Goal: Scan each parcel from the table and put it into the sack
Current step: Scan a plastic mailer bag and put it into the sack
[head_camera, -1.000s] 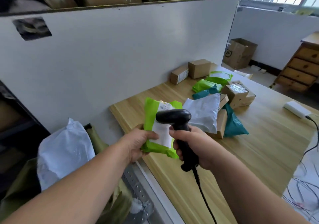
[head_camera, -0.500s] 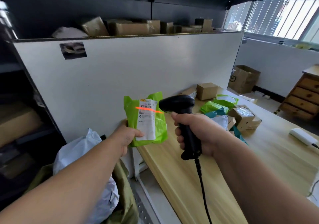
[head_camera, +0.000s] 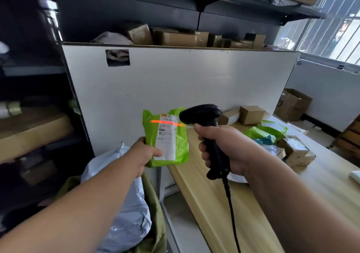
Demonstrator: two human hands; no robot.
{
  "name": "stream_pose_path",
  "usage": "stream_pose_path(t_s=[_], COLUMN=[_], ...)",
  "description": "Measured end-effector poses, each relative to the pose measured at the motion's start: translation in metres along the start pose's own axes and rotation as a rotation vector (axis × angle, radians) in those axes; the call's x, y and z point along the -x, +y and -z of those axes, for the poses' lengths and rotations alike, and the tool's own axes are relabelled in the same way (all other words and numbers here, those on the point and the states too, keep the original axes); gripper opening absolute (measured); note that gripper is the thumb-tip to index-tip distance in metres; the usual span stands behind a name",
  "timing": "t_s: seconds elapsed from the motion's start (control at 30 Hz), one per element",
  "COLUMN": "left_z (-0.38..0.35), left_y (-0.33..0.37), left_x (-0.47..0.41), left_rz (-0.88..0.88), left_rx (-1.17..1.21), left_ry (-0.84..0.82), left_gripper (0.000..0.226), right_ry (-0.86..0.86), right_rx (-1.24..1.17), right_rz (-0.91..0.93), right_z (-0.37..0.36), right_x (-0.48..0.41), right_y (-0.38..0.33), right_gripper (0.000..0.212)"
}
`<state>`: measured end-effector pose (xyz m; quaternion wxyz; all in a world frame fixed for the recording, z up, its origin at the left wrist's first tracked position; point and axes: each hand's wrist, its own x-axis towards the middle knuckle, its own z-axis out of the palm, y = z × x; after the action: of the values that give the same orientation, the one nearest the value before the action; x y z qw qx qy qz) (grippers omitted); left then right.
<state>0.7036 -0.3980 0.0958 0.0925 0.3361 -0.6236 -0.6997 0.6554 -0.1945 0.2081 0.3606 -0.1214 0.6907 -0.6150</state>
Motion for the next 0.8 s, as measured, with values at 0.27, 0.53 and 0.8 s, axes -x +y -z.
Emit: stream_pose_path(t_s=[0.27, 0.53, 0.8], left_z=[0.055, 0.142, 0.218], left_y=[-0.011, -0.031, -0.095], left_x=[0.0, 0.012, 0.029], left_rz=[0.03, 0.044, 0.135], left_rx=[0.049, 0.086, -0.356], left_ry=[0.092, 0.281, 0.617], left_gripper=[0.05, 0.049, 0.051], right_ry=[-0.072, -0.188, -0.292], right_rx=[0.022, 0.066, 0.11], right_rz=[-0.015, -0.094, -0.21], right_z=[-0.049, -0.112, -0.175], right_x=[-0.019, -0.048, -0.072], right_y=[0.0, 0.022, 0.063], right_gripper=[0.026, 0.028, 0.029])
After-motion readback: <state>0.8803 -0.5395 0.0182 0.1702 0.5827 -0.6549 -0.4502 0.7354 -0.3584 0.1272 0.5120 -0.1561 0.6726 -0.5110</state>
